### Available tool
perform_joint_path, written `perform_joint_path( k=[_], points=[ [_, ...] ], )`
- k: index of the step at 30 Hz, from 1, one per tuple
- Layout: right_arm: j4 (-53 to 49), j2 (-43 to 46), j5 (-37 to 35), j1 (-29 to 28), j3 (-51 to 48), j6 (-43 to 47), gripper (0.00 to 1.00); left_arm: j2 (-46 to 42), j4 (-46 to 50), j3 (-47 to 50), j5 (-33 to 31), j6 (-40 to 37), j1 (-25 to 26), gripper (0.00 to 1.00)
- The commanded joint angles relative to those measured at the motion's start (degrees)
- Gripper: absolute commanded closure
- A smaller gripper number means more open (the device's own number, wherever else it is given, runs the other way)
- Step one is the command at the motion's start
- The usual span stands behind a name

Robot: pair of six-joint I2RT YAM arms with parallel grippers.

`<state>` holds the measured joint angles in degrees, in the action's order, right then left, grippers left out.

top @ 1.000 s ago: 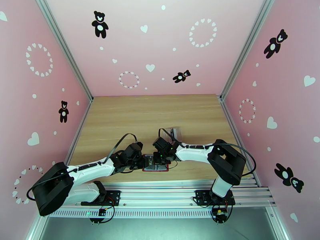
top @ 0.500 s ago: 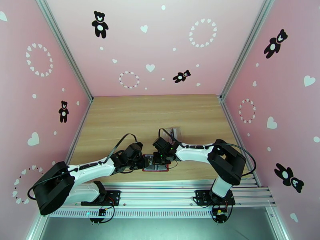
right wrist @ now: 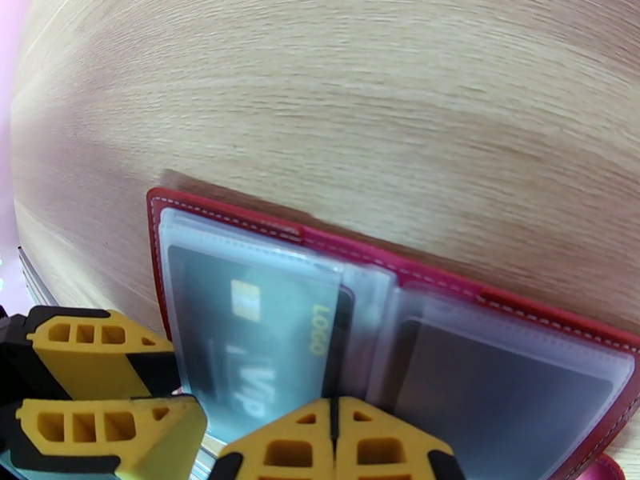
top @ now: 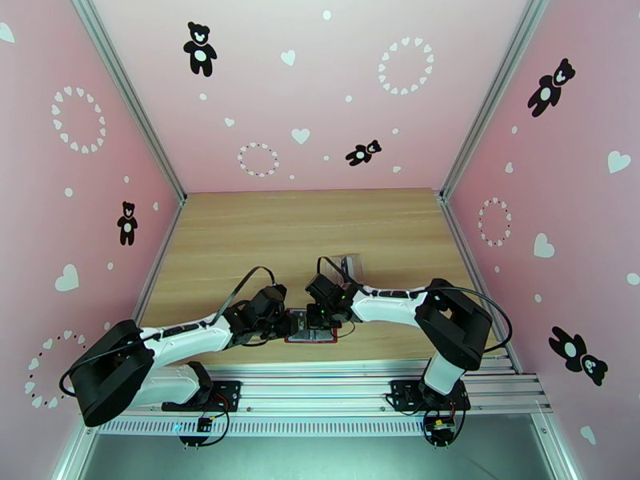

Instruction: Put the credit cards into the card holder

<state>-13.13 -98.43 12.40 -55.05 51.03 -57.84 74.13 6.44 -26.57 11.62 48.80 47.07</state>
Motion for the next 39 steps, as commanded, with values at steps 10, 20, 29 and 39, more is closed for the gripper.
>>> perform_joint_path(
  k=[10,20,29,39],
  points=[
    [-2.5,3.3,-1.1,-0.1,-1.6,0.3,0.89,-1.4,-3.7,-1.4,3.8,0.9,1.3,0.72],
    [-10.3,15.9,-7.0,3.6,-4.8,2.2,0.73,1.8,-4.5,-5.7,3.8,0.9,3.8,0.72],
    [-14.4,27.3,-6.7,11.8,-11.7,4.6,0.72,11.1,-4.6,-13.7,2.6,-0.1,7.9,0.71],
    [-16.5,31.1,-5.3,15.1,-12.3,7.1,0.72,9.9,-2.3,-14.8,0.9,-1.2,8.1,0.71]
  ],
)
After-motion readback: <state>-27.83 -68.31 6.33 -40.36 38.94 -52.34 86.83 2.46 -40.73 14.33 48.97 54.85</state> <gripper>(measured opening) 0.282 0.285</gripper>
